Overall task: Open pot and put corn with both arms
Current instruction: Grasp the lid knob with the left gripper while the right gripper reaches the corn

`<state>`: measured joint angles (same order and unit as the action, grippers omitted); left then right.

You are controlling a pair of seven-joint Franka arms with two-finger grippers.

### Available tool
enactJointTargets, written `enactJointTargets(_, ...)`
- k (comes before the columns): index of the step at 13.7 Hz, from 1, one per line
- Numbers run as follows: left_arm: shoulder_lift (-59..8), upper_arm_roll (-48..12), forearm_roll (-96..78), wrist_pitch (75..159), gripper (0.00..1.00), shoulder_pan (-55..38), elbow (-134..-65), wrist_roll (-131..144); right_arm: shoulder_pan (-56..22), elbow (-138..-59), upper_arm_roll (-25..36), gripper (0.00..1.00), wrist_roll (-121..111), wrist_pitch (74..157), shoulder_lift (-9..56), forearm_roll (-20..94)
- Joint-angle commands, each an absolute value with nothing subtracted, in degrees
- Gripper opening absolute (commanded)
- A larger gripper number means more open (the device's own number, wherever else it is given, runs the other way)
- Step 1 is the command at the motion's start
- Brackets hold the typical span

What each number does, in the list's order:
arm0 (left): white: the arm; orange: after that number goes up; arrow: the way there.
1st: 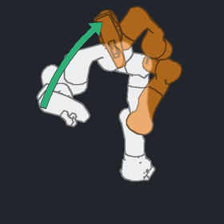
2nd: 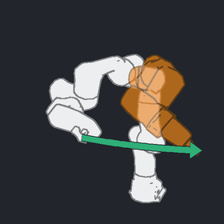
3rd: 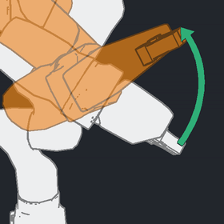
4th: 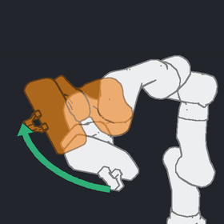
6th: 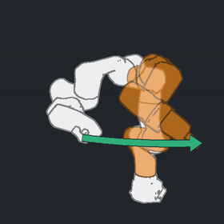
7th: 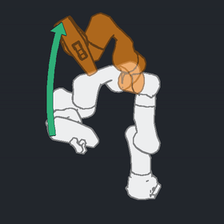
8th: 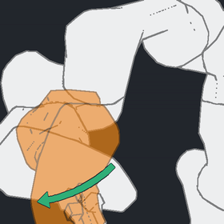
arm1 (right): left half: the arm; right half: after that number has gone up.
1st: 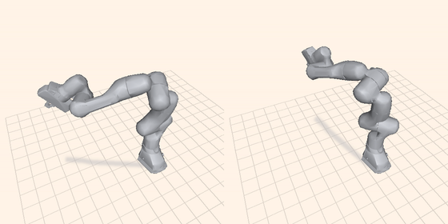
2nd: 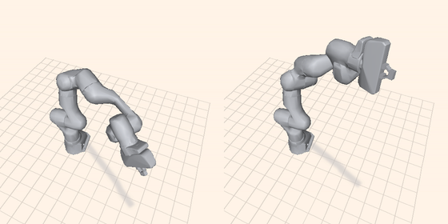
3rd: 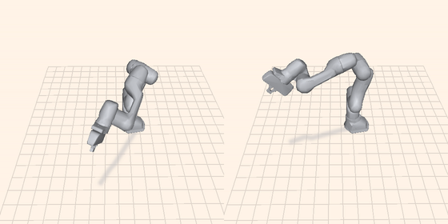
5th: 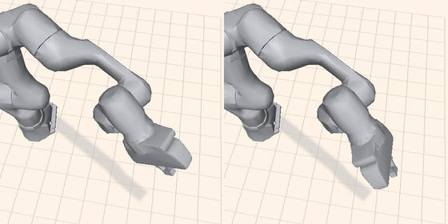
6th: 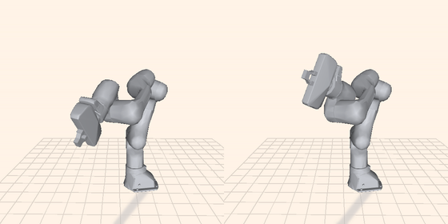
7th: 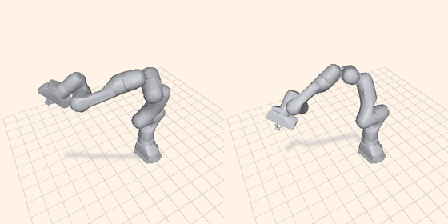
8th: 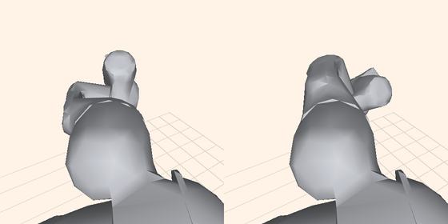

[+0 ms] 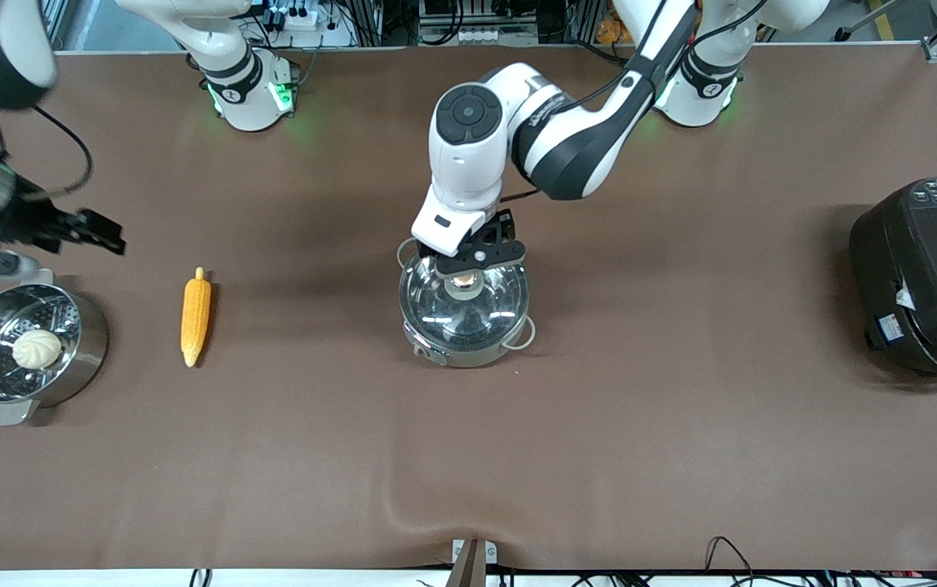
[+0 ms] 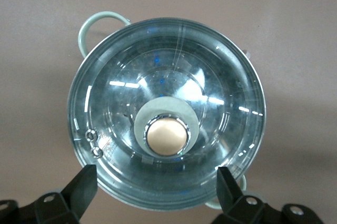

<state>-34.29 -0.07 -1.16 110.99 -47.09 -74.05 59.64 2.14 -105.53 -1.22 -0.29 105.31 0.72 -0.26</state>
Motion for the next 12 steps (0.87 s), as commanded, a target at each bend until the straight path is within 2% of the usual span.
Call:
enactJointTargets(1, -35.86, 1.23, -1.50, 111.53, 1.00, -47.90, -71.98, 60.47, 4.56, -115.73, -1.05, 1.00, -4.13, 116.77, -0.71, -0.26)
enactJointTargets(3, -36.91, 1.23, -1.58, 111.53, 1.00, -47.81, -71.98, 60.29, 4.75, -123.88, -1.05, 1.00, -4.30, 128.00, -0.26, -0.35)
enactJointTargets(5, -37.70, 1.23, -1.58, 111.62, 1.00, -47.72, -71.98, 60.20, 4.49, -129.62, -1.05, 1.00, -4.39, 133.22, 1.92, -0.35)
enactJointTargets(9, -38.67, 1.23, -1.58, 113.46, 0.97, -47.81, -72.07, 60.38, 3.78, -130.52, -1.14, 1.00, -5.35, 136.05, 11.58, -0.97)
enactJointTargets(12, -39.64, 1.32, -1.58, 114.87, 0.94, -47.29, -72.07, 60.12, 4.83, -130.43, -1.05, 1.00, -12.27, 140.77, 15.10, -1.05)
